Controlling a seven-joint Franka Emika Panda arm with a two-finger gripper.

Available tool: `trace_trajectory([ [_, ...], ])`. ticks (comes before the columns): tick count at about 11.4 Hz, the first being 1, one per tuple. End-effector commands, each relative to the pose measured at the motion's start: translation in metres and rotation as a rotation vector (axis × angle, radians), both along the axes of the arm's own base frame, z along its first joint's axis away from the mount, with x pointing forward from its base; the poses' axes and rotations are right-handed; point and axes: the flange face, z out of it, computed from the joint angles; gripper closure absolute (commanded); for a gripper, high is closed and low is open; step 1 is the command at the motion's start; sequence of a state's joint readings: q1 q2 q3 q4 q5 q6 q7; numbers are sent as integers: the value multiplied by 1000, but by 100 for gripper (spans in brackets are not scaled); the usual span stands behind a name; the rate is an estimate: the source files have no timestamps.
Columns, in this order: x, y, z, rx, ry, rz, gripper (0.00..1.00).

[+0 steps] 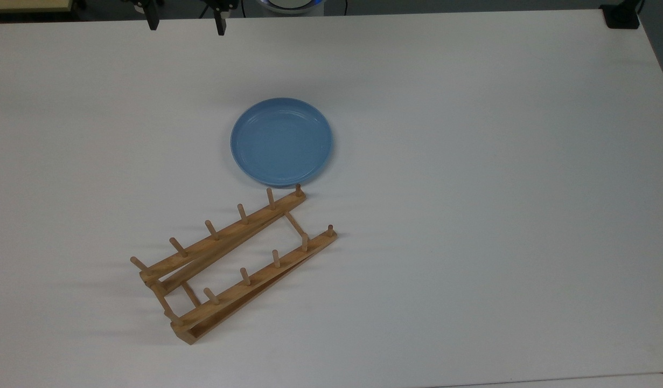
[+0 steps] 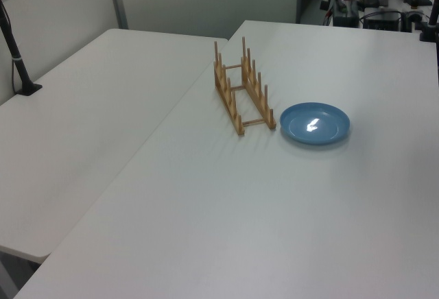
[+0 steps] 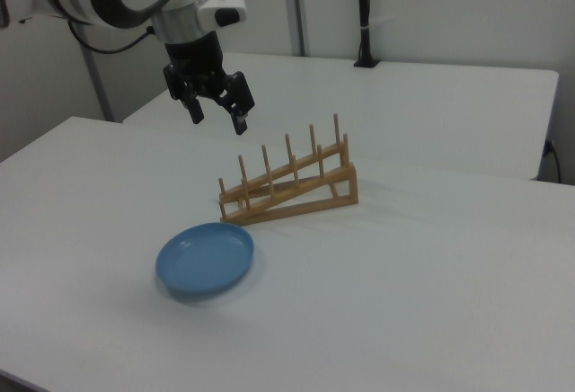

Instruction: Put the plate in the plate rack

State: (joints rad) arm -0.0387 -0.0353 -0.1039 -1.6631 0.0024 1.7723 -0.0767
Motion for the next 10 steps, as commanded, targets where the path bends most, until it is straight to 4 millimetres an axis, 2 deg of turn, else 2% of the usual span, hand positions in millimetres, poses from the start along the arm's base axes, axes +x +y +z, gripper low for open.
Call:
trace_trajectory([
  [1, 0, 6, 1, -6, 6, -1, 0],
  [10, 2, 7, -4, -20, 7, 21, 0],
])
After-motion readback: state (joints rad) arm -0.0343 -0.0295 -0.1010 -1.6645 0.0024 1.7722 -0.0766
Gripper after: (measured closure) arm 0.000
